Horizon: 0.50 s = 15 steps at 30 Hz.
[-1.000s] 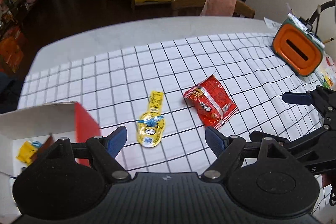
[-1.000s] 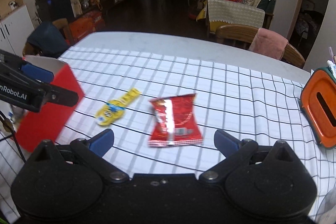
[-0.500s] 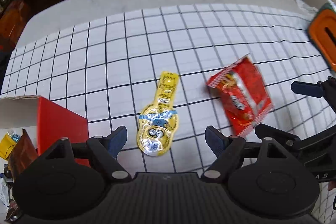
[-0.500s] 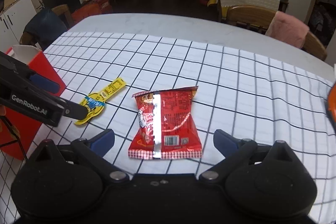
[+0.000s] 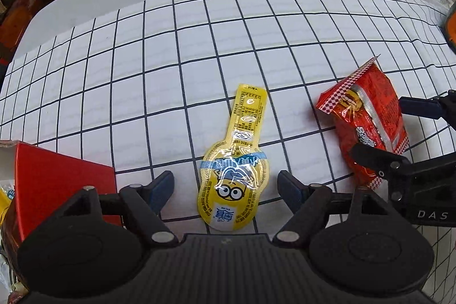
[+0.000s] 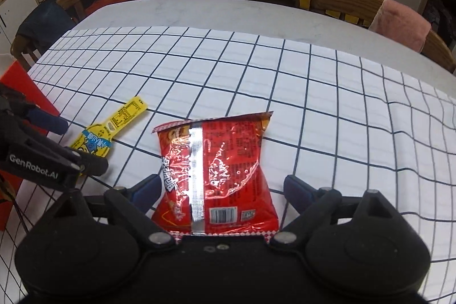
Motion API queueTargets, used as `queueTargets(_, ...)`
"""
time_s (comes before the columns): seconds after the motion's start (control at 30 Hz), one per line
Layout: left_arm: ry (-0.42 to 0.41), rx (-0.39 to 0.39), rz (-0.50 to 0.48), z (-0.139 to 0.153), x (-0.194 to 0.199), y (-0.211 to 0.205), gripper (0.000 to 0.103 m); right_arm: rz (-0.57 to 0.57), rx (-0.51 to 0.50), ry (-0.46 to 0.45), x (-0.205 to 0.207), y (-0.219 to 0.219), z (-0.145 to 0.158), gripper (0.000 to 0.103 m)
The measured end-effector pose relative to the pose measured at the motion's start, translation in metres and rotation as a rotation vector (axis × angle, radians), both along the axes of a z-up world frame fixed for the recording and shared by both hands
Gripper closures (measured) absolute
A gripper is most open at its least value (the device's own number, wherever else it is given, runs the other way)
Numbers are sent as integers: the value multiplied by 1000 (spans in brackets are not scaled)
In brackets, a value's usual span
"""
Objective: Organize snacks
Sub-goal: 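Grasp the red chip bag with the right tool while the left tool grasps the yellow minion packet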
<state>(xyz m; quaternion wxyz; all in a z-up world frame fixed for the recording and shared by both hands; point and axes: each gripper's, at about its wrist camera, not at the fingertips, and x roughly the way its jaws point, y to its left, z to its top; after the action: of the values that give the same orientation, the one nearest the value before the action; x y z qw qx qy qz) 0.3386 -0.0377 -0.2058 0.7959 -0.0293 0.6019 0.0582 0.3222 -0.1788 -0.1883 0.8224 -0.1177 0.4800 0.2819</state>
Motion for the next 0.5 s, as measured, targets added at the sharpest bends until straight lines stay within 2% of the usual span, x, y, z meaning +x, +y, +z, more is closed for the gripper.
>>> queueTargets(0.07,9,-2,5,-6,3,-1,35,-1,5,7,1,0,-1,19)
queueTargets(0.17,3,-2,3,-12,4,-1,39,-1,2,6,0,1,-3,22)
queueTargets(0.23,-3,-15,0,-12,5,0,50,0,-3,3,-2,2,-4,25)
queueTargets(0.37,-9,-14,4,-9,1,6,51,2,-8,-12,-6,3,-4,30)
queueTargets(0.5,-9,-13,14,-4,-7,12,51,-20,-2,-9,-11,2,-3,31)
